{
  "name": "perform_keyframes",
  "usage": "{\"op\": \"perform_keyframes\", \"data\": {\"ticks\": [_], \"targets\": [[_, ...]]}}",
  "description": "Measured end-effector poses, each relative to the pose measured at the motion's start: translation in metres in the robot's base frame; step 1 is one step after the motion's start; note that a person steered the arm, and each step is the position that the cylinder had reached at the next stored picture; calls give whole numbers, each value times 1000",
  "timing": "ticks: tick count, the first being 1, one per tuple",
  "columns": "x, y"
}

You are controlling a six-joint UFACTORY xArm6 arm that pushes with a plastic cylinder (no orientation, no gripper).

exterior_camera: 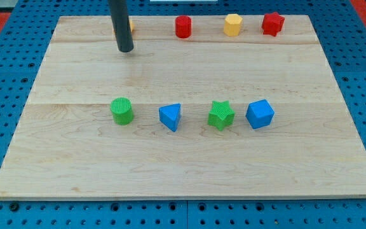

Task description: Move the blue cube towards the center left

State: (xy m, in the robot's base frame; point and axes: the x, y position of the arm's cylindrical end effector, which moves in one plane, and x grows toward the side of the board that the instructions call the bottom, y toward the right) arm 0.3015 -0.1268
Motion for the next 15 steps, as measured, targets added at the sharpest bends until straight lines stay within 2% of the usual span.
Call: {"op": "perform_keyframes", "data": {"ticks": [1, 2, 4, 5, 6, 7, 8, 9, 10, 11, 12, 13, 14, 15], "targets": [[-2, 70], [4, 109], [42, 266], [107, 280], [169, 255], [176, 254], [196, 299], [238, 259], [232, 188], [213, 234], [191, 256], [178, 244], [177, 177], [159, 158]]}}
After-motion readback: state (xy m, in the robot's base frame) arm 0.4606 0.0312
